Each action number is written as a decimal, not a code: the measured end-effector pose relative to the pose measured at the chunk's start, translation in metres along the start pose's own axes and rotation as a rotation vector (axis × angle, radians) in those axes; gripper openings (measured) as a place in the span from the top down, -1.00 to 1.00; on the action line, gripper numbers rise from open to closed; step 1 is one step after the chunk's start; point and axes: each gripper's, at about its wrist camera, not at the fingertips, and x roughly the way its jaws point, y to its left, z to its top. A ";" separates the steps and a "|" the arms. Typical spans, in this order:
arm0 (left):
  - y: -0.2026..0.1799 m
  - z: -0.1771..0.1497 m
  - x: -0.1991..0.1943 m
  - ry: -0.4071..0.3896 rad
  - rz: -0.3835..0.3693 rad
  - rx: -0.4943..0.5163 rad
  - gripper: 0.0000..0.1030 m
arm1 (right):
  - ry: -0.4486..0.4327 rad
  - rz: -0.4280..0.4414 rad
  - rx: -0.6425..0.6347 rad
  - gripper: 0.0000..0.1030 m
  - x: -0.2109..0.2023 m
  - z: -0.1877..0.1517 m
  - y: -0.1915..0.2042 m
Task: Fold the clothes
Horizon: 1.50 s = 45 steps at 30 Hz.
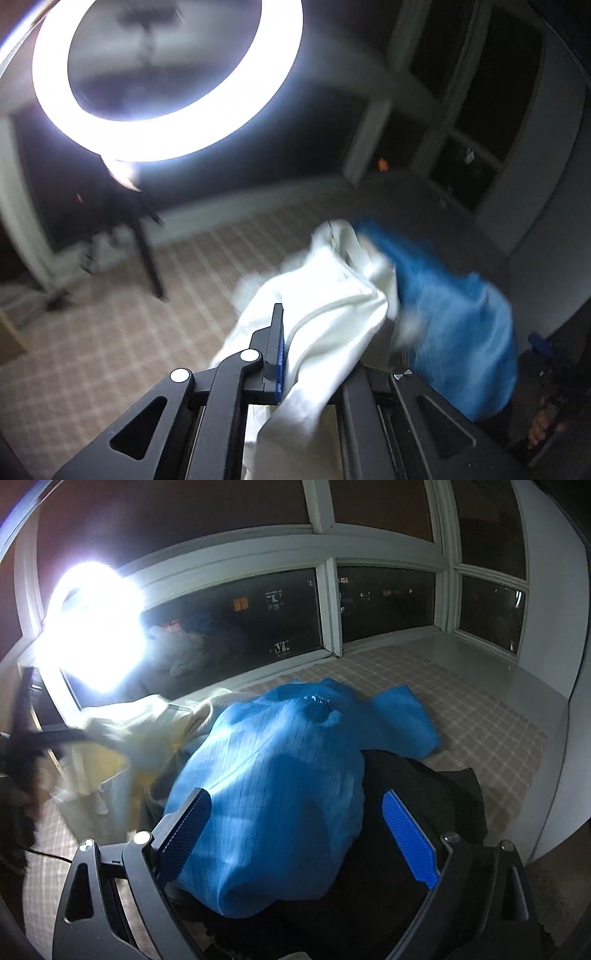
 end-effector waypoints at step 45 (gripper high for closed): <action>0.223 -0.215 -0.221 0.133 0.438 -0.153 -0.42 | 0.255 0.327 -0.400 0.95 0.040 -0.066 0.303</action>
